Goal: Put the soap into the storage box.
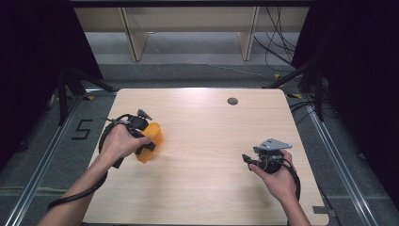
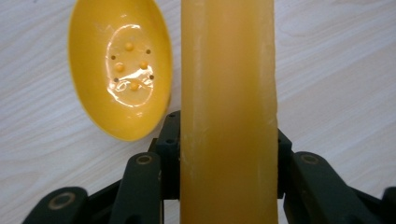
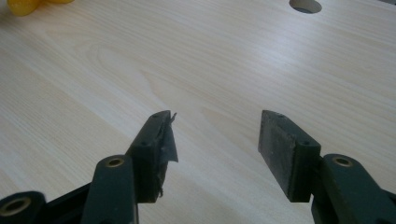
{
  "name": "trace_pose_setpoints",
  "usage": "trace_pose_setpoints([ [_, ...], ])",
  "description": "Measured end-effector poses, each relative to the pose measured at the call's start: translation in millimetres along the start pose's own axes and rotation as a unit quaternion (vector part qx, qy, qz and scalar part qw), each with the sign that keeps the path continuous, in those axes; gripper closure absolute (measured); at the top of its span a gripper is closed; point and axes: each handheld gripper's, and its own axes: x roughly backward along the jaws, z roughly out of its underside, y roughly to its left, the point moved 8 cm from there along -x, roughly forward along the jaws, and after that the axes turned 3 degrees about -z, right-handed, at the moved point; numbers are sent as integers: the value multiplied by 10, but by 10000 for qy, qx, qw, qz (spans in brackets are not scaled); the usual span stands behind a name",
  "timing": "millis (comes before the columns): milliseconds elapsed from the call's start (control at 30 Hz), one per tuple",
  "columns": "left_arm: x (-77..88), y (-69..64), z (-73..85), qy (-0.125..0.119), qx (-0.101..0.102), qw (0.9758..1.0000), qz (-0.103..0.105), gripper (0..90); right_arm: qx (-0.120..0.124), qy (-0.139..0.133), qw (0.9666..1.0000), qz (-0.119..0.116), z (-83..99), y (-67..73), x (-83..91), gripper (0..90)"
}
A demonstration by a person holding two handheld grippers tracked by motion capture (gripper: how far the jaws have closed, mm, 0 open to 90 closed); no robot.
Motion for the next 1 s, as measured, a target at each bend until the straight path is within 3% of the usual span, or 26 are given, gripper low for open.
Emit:
trace_pose_setpoints([
  [33, -3, 32, -28, 1, 1, 10000, -42, 604, 84, -24, 10000, 16, 0, -13, -4, 451],
  [233, -18, 124, -104, -46, 112, 9998, -153, 604, -12, 3, 10000, 18, 7, 2, 6, 451],
  [533, -28, 234, -216, -135, 249, 9991, -313, 604, 159, -40, 9999, 55, -4, -31, 7, 451],
  [633, -37, 253, -238, -171, 318, 9987, -356, 604, -86, -42, 10000, 7, -2, 7, 6, 451],
  [833, -88, 353, -281, -233, 374, 9978, -490, 604, -167, -32, 9999, -2, 0, 18, 9, 451],
  [1000, -127, 431, -317, -290, 443, 9970, -572, 604, 9, -28, 10000, 15, 4, -2, -2, 451],
])
